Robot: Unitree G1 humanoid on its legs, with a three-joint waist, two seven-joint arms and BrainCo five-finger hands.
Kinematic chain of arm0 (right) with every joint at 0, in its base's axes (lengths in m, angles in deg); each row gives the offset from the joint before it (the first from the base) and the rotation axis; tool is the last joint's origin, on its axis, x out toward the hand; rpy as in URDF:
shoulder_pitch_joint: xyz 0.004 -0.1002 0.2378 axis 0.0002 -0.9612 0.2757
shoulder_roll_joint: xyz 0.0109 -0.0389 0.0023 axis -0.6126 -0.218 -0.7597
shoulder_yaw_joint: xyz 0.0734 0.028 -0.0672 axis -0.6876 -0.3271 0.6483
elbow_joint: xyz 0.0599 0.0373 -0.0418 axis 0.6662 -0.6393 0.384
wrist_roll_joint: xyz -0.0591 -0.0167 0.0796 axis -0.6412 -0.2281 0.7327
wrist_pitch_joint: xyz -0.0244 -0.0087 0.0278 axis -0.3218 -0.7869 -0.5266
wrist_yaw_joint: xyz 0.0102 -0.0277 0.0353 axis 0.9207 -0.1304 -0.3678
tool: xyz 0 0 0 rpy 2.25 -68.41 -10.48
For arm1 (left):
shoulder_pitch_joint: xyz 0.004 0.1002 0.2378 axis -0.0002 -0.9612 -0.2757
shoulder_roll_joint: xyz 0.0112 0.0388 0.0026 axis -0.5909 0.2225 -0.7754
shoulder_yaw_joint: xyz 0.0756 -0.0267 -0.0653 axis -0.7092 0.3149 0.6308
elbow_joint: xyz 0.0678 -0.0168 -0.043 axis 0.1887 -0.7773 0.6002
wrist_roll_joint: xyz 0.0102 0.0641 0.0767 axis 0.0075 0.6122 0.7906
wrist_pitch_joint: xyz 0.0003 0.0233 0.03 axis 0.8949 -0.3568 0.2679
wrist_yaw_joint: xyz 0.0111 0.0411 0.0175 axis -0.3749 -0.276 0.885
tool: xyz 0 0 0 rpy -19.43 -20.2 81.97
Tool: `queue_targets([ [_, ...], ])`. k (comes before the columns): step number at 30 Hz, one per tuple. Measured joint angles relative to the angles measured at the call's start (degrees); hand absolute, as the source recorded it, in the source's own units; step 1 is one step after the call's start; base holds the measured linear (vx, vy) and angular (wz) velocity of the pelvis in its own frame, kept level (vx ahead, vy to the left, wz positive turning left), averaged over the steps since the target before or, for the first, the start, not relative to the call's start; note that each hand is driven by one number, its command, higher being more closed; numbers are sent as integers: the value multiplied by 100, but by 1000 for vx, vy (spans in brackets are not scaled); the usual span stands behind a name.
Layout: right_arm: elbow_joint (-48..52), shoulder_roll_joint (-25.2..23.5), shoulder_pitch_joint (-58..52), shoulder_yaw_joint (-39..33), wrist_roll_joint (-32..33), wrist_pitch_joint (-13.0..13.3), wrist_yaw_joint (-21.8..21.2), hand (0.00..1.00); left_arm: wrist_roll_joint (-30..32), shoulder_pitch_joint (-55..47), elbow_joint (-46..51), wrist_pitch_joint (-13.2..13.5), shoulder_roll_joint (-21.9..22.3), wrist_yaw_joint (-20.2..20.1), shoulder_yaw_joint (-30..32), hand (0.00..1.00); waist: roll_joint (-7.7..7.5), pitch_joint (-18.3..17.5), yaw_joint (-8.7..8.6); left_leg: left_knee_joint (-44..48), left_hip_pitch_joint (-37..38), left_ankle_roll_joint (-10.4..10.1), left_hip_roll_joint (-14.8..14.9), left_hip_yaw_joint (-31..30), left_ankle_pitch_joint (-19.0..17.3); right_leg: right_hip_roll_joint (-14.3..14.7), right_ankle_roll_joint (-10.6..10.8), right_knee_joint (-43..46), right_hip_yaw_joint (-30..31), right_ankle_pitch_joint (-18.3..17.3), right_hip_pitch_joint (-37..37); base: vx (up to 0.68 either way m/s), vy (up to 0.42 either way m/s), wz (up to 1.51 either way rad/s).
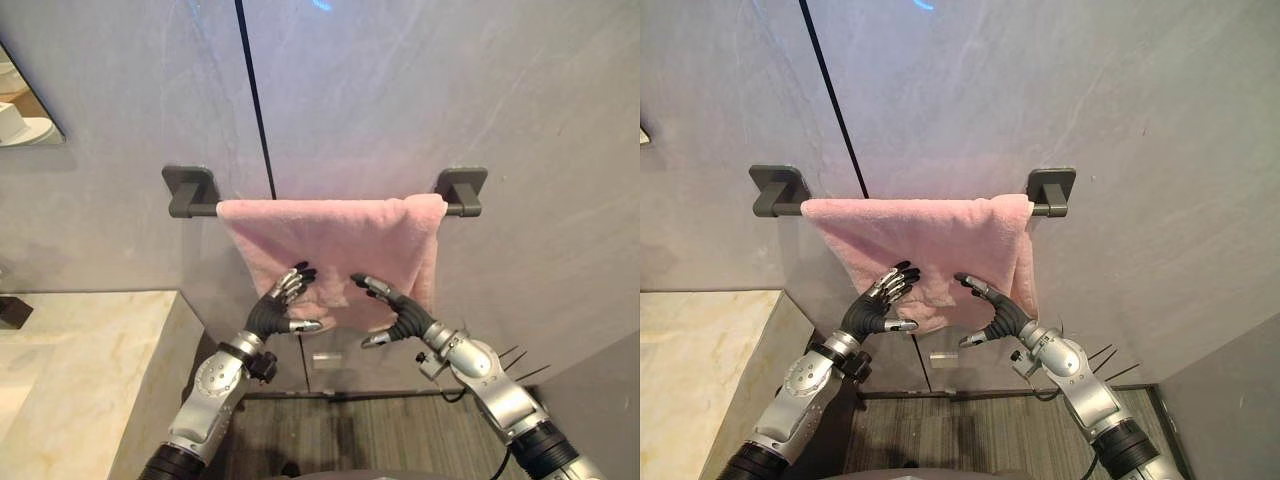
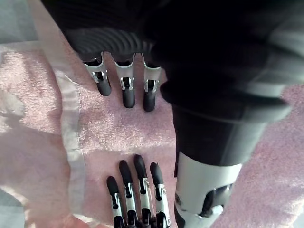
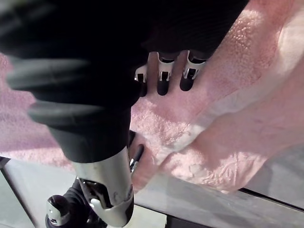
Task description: Organize washtable
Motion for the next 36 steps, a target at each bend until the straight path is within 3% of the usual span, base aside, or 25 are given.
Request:
queue_targets([
  [6,-58,-320,-151,-149,-539,4,262,0,350,0,-101,-2,164,195,4,0,47,-12,-2,-29,7,0,4,-2,3,-8,7,3,13,7,0,-27,-6,0],
  [10,-61,-725,-453,-848,-764,7,557,0,801,-14,-401,-47,398,423,226,0,45,-12,6,-29,3,1,3,-5,4,-24,16,0,13,12,-1,0,0,0],
  [20,-55,-1322,-1186,-2766,-238,-5,1100,0,1115,-187,-486,-103,658,1022,1394,0,39,-10,-65,-30,-21,-2,14,-7,1,-20,19,-66,7,18,-2,0,0,0],
  [28,122,-1731,-1416,-3207,133,-5,1277,0,1137,-220,-479,-104,889,1168,1986,0,29,-12,-163,-22,-68,-3,-14,0,-1,-12,24,-87,1,33,-36,0,0,0],
  [36,419,-1967,-1787,-3791,-265,-1,1439,0,1180,-800,73,-92,1186,1241,2477,0,29,-11,-174,-6,-71,-4,-14,-11,-6,-9,23,-101,-15,34,-34,0,0,0],
])
